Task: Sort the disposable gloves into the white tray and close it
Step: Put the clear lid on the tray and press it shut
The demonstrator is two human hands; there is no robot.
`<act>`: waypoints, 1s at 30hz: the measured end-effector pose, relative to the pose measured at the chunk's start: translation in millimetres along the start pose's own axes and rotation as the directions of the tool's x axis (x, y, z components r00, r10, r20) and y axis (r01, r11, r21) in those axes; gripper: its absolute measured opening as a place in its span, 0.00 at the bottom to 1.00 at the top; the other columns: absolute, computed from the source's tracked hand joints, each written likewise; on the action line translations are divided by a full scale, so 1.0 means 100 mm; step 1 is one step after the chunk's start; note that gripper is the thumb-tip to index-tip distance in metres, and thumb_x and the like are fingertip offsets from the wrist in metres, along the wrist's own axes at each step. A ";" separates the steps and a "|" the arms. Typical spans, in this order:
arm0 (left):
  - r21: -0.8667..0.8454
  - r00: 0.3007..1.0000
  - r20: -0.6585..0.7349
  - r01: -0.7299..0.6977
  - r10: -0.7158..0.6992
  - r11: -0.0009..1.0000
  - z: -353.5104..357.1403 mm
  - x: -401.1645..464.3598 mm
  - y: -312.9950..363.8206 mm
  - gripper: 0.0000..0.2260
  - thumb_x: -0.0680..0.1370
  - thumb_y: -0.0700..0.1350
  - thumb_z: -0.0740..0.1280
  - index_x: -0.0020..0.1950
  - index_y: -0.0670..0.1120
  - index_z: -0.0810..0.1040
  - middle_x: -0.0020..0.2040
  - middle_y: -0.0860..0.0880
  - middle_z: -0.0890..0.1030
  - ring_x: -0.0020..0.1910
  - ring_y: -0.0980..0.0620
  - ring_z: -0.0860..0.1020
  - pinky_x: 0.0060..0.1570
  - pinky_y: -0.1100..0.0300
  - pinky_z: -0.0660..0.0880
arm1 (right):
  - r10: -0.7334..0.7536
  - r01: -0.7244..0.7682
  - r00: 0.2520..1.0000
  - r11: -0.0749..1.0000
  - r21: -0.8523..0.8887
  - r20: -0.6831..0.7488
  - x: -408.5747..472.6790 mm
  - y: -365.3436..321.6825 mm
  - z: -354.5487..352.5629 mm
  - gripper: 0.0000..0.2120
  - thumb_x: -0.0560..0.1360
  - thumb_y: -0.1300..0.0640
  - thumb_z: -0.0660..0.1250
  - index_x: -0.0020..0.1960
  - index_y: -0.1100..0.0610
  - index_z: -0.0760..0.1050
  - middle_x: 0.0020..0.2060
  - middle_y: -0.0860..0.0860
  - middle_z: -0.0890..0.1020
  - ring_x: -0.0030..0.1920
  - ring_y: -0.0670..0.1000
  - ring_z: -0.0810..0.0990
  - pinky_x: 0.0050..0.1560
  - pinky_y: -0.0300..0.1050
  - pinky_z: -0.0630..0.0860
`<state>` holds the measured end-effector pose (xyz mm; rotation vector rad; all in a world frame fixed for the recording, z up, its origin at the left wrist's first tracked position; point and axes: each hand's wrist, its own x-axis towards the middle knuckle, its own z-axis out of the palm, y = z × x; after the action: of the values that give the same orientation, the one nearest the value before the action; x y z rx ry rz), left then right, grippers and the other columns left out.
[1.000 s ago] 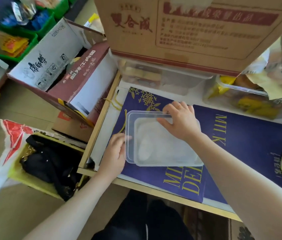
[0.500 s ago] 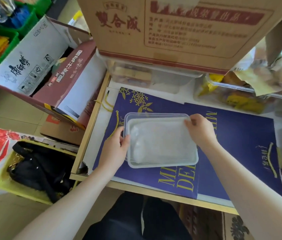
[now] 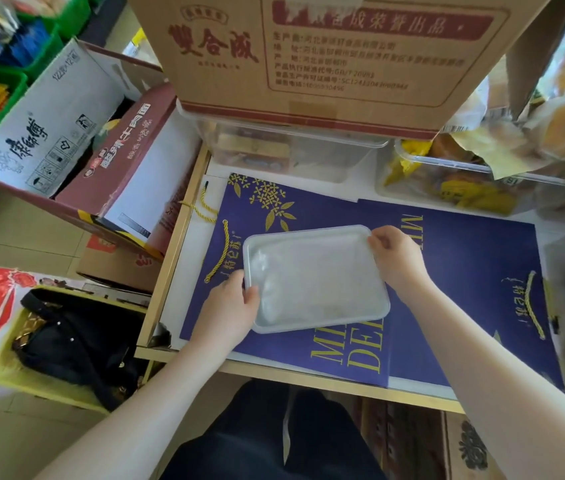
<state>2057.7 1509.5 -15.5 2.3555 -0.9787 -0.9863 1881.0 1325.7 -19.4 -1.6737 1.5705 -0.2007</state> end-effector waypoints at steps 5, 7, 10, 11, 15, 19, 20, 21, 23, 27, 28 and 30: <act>-0.203 0.998 -0.045 0.024 -0.034 0.979 0.02 0.21 0.12 0.30 0.77 0.39 0.59 0.76 0.54 0.51 0.70 0.49 0.64 0.67 0.48 0.67 0.54 0.59 0.65 | 0.030 -0.030 1.000 0.999 0.021 0.005 0.05 -0.10 0.05 0.12 0.78 0.57 0.55 0.58 0.55 0.73 0.48 0.52 0.76 0.46 0.54 0.73 0.37 0.43 0.68; -0.175 0.995 -0.095 -0.021 0.005 0.984 0.06 0.32 0.20 0.25 0.78 0.37 0.57 0.74 0.52 0.59 0.70 0.49 0.62 0.67 0.49 0.65 0.55 0.60 0.61 | 0.055 -0.055 0.998 0.998 0.015 0.004 0.08 -0.14 0.11 0.12 0.78 0.58 0.52 0.56 0.58 0.71 0.50 0.54 0.75 0.47 0.55 0.72 0.43 0.45 0.68; -0.274 0.977 -0.208 -0.013 -0.046 0.962 0.15 0.45 0.31 0.11 0.81 0.43 0.55 0.63 0.47 0.68 0.60 0.48 0.71 0.54 0.51 0.71 0.49 0.59 0.66 | 0.123 -0.124 0.992 0.992 0.016 0.014 0.13 -0.18 0.25 0.14 0.79 0.49 0.54 0.56 0.58 0.67 0.50 0.54 0.74 0.49 0.56 0.72 0.46 0.47 0.67; -0.262 0.966 -0.252 -0.012 -0.057 0.965 0.17 0.49 0.33 0.10 0.82 0.47 0.55 0.60 0.45 0.70 0.57 0.48 0.73 0.51 0.52 0.71 0.46 0.59 0.66 | 0.144 -0.144 0.990 0.990 -0.005 0.002 0.14 -0.18 0.28 0.18 0.78 0.44 0.55 0.57 0.57 0.67 0.50 0.52 0.74 0.50 0.56 0.73 0.46 0.47 0.68; -0.221 0.956 -0.288 -0.013 -0.052 0.975 0.21 0.61 0.28 0.14 0.81 0.51 0.56 0.58 0.42 0.72 0.50 0.49 0.75 0.47 0.53 0.71 0.43 0.59 0.67 | 0.164 -0.165 0.986 0.986 -0.033 -0.043 0.21 -0.12 0.33 0.22 0.74 0.37 0.58 0.52 0.56 0.69 0.47 0.52 0.75 0.48 0.57 0.74 0.46 0.48 0.69; -0.205 0.957 -0.286 -0.014 -0.046 0.979 0.19 0.60 0.29 0.14 0.81 0.51 0.56 0.56 0.41 0.72 0.47 0.51 0.74 0.46 0.52 0.72 0.43 0.57 0.68 | 0.190 -0.191 0.979 0.982 -0.008 -0.074 0.19 -0.13 0.33 0.17 0.76 0.42 0.57 0.46 0.56 0.67 0.44 0.52 0.74 0.47 0.58 0.73 0.44 0.47 0.66; -0.162 0.960 -0.278 -0.025 -0.022 0.986 0.17 0.61 0.30 0.13 0.82 0.50 0.56 0.54 0.42 0.73 0.46 0.51 0.74 0.44 0.51 0.73 0.41 0.56 0.69 | 0.130 -0.138 0.987 0.987 -0.087 -0.095 0.16 -0.17 0.33 0.15 0.77 0.44 0.57 0.47 0.57 0.68 0.44 0.52 0.74 0.48 0.59 0.74 0.44 0.47 0.66; -0.081 0.964 -0.265 -0.042 0.019 0.996 0.15 0.62 0.31 0.12 0.82 0.50 0.56 0.49 0.43 0.72 0.43 0.51 0.75 0.42 0.50 0.74 0.39 0.55 0.69 | 0.005 -0.029 0.994 0.976 -0.215 -0.111 0.15 -0.20 0.32 0.13 0.78 0.47 0.56 0.48 0.58 0.69 0.44 0.53 0.74 0.48 0.60 0.74 0.43 0.47 0.66; 0.112 0.973 -0.200 -0.090 0.111 0.990 0.08 0.69 0.34 0.14 0.82 0.49 0.53 0.41 0.43 0.69 0.39 0.49 0.73 0.41 0.46 0.74 0.36 0.55 0.65 | -0.307 0.262 0.951 0.855 -0.449 -0.029 0.14 -0.29 0.33 0.12 0.79 0.51 0.56 0.50 0.59 0.71 0.46 0.55 0.75 0.49 0.60 0.74 0.44 0.48 0.65; 0.254 0.945 -0.066 -0.295 0.321 0.921 -0.02 0.75 0.45 0.17 0.82 0.49 0.53 0.40 0.41 0.70 0.40 0.46 0.71 0.43 0.43 0.74 0.37 0.55 0.63 | -0.569 0.596 0.792 0.638 -0.488 0.223 0.05 -0.45 0.40 0.17 0.81 0.50 0.54 0.47 0.60 0.74 0.46 0.55 0.77 0.50 0.60 0.75 0.41 0.46 0.64; 0.281 0.925 -0.067 -0.342 0.374 0.897 -0.04 0.72 0.46 0.17 0.82 0.50 0.53 0.38 0.42 0.69 0.40 0.46 0.70 0.41 0.43 0.73 0.37 0.55 0.62 | -0.589 0.601 0.781 0.616 -0.509 0.208 0.01 -0.49 0.40 0.17 0.81 0.49 0.53 0.46 0.59 0.74 0.45 0.55 0.77 0.49 0.59 0.75 0.41 0.46 0.64; 0.304 0.891 -0.114 -0.390 0.439 0.869 -0.09 0.67 0.49 0.16 0.82 0.49 0.54 0.37 0.43 0.67 0.40 0.47 0.69 0.39 0.43 0.72 0.36 0.55 0.60 | -0.525 0.537 0.828 0.642 -0.547 0.197 -0.03 -0.59 0.35 0.18 0.81 0.46 0.50 0.45 0.56 0.71 0.41 0.54 0.76 0.43 0.60 0.75 0.39 0.46 0.64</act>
<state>2076.1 1428.6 -10.8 2.2427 -1.5479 -0.4858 1946.7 1338.1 -3.6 -2.6118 1.1213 0.0156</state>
